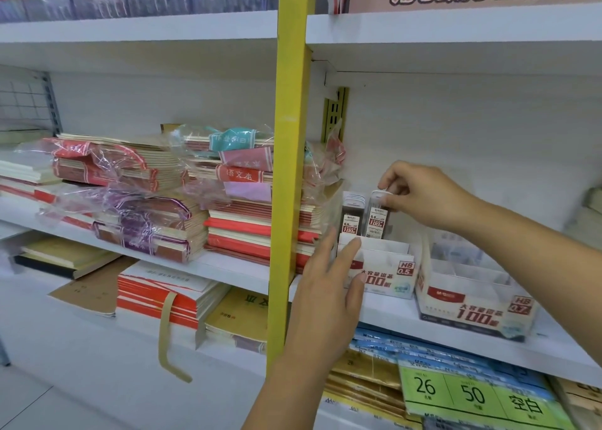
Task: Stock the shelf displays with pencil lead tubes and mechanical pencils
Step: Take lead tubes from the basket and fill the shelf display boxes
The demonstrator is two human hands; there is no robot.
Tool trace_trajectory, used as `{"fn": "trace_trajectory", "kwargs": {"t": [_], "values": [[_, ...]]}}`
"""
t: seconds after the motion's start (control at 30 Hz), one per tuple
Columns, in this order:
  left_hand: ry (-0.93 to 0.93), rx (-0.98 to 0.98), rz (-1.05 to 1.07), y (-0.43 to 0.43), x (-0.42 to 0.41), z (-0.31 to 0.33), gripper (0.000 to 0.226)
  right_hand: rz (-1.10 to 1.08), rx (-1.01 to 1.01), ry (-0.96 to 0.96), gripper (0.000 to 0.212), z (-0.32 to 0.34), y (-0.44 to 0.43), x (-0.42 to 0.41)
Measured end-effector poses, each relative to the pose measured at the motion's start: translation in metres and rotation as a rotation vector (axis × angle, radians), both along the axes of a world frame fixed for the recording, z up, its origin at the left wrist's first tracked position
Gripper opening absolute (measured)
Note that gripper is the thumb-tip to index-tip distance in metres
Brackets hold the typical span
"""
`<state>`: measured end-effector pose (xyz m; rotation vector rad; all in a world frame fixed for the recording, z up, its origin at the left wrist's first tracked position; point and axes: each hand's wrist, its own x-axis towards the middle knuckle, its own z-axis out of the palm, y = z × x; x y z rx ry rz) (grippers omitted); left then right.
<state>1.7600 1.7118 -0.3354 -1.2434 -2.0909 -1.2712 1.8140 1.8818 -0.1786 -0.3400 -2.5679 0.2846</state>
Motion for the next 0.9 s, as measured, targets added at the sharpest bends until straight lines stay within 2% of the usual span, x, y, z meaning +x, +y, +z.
{"fn": "trace_trajectory", "kwargs": {"t": [0.17,0.3,0.37,0.43,0.53,0.6,0.67,0.77,0.83,0.9], "values": [[-0.019,0.001,-0.054,-0.001,-0.002,0.001,0.050,-0.108,0.277,-0.063,0.019,-0.004,0.004,-0.017],[-0.052,-0.021,-0.088,-0.004,-0.001,0.005,0.053,-0.171,0.356,-0.101,0.029,-0.004,0.001,-0.016],[-0.054,-0.019,-0.088,-0.010,0.003,0.007,0.055,-0.147,0.314,-0.011,0.032,-0.001,-0.007,-0.004],[-0.041,0.023,-0.054,-0.018,0.012,0.010,0.052,-0.084,0.217,0.156,0.028,0.002,-0.021,0.020],[0.012,0.164,-0.023,-0.038,0.033,0.007,0.037,0.089,-0.011,0.359,0.015,-0.009,-0.056,0.077],[0.038,0.154,-0.083,-0.050,0.047,-0.009,0.032,0.223,-0.187,0.381,0.005,-0.029,-0.077,0.118],[0.000,-0.022,-0.168,-0.060,0.058,-0.044,0.030,0.269,-0.345,0.257,0.009,-0.067,-0.082,0.151],[-0.152,-0.417,-0.276,-0.075,0.073,-0.118,0.032,0.145,-0.524,-0.152,0.010,-0.157,-0.068,0.182],[-0.278,-0.687,-0.273,-0.083,0.081,-0.175,0.040,-0.019,-0.600,-0.485,0.027,-0.238,-0.054,0.198],[-0.403,-0.872,-0.249,-0.088,0.089,-0.231,0.047,-0.126,-0.653,-0.711,0.047,-0.319,-0.045,0.215]]}}
